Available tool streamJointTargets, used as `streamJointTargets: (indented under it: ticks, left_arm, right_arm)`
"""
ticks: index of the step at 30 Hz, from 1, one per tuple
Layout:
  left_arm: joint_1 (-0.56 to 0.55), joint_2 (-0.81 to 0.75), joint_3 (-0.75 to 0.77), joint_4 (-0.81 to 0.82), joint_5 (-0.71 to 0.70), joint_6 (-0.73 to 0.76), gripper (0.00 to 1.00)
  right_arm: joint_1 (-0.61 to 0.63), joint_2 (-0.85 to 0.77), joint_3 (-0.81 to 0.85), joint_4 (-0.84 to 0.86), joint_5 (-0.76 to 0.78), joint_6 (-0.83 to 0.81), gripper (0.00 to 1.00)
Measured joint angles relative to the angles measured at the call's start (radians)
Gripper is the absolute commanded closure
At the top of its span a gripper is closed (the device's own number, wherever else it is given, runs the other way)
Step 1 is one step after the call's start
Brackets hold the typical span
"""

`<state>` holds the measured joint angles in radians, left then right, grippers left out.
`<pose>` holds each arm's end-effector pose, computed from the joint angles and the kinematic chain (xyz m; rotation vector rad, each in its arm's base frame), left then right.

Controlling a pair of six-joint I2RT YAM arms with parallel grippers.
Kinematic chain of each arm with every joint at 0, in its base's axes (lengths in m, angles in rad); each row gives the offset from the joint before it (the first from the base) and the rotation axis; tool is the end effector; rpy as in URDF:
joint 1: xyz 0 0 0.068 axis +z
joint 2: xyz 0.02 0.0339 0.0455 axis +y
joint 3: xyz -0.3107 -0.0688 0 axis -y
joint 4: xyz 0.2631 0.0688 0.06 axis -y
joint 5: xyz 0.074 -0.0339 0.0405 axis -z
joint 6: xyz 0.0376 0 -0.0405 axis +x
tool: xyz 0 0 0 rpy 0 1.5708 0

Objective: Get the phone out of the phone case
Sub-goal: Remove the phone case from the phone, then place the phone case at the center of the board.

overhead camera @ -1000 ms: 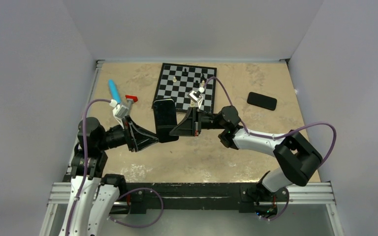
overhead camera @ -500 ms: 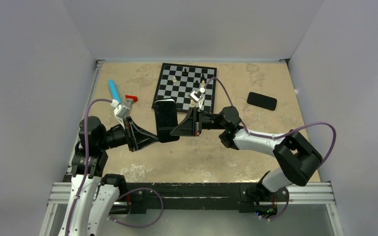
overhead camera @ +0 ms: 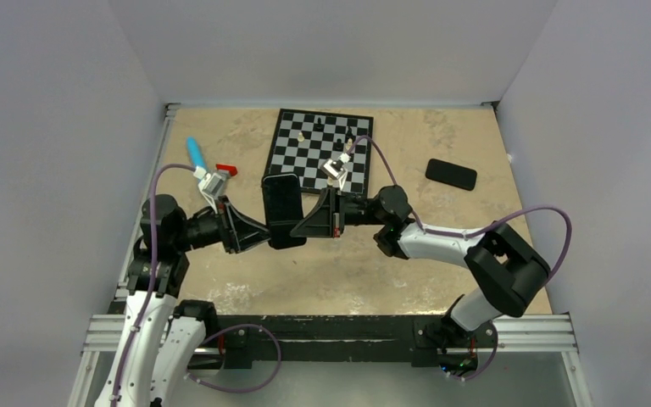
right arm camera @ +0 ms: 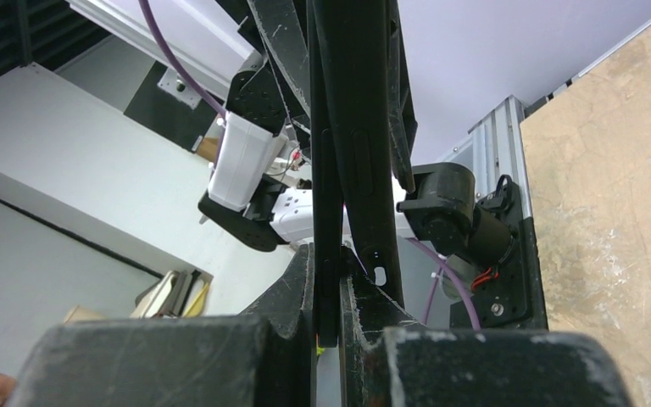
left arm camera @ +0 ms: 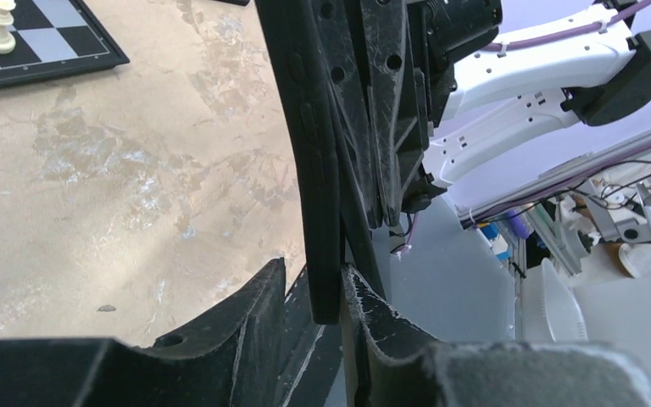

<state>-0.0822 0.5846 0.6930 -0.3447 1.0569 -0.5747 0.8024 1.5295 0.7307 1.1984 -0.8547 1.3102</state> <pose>0.1028 -0.0413 0.3514 0.3507 1.8759 -1.3988 0.2052 0.2531 0.3157 -0.5897 1.6264 2.1917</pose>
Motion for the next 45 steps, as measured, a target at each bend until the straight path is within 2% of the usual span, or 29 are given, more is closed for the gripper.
streamJointTargets:
  ticks: [6,7,8,9,16,20,24,31,37,41,42,45]
  left_arm:
    - [-0.002,0.02,-0.002,0.01,-0.021,-0.02,0.76]
    - [-0.003,0.024,-0.002,0.013,-0.023,-0.022,0.8]
    - [-0.005,0.029,-0.002,0.016,-0.025,-0.027,0.93]
    - [-0.005,0.032,-0.002,0.017,-0.026,-0.034,1.0]
    - [-0.012,0.037,-0.001,-0.054,-0.131,-0.027,1.0]
    - [-0.019,0.037,0.0,-0.157,-0.257,-0.011,1.0]
    - [-0.017,0.04,-0.007,-0.204,-0.354,-0.008,1.0]
    - [-0.039,0.053,-0.119,-0.186,-0.413,-0.047,1.0]
    - [-0.093,-0.038,-0.242,-0.171,-0.494,-0.165,1.0]
    - [-0.096,-0.285,-0.306,-0.259,-0.712,-0.336,1.0]
    - [-0.096,-0.368,-0.307,-0.311,-0.809,-0.399,1.0]
    - [-0.096,-0.443,-0.287,-0.428,-1.043,-0.559,1.0]
  right_arm:
    - [0.011,0.018,0.002,0.001,0.007,0.0,1.0]
    - [0.012,0.02,0.002,0.001,0.007,0.0,1.0]
    - [0.013,0.02,0.002,-0.001,0.008,-0.001,1.0]
    - [0.014,0.021,0.002,-0.003,0.01,-0.002,1.0]
    - [0.016,0.019,0.002,-0.077,0.042,-0.046,1.0]
    - [0.023,-0.026,-0.003,-0.258,0.081,-0.138,1.0]
    - [0.011,-0.153,-0.026,-0.47,0.129,-0.26,1.0]
    - [-0.071,-0.4,-0.032,-0.734,0.267,-0.459,1.0]
    - [-0.088,-0.439,-0.031,-0.894,0.342,-0.556,1.0]
    - [-0.089,-0.438,-0.031,-0.945,0.349,-0.574,1.0]
    - [-0.089,-0.437,-0.031,-0.946,0.349,-0.575,1.0]
    - [-0.089,-0.434,-0.031,-0.943,0.346,-0.572,1.0]
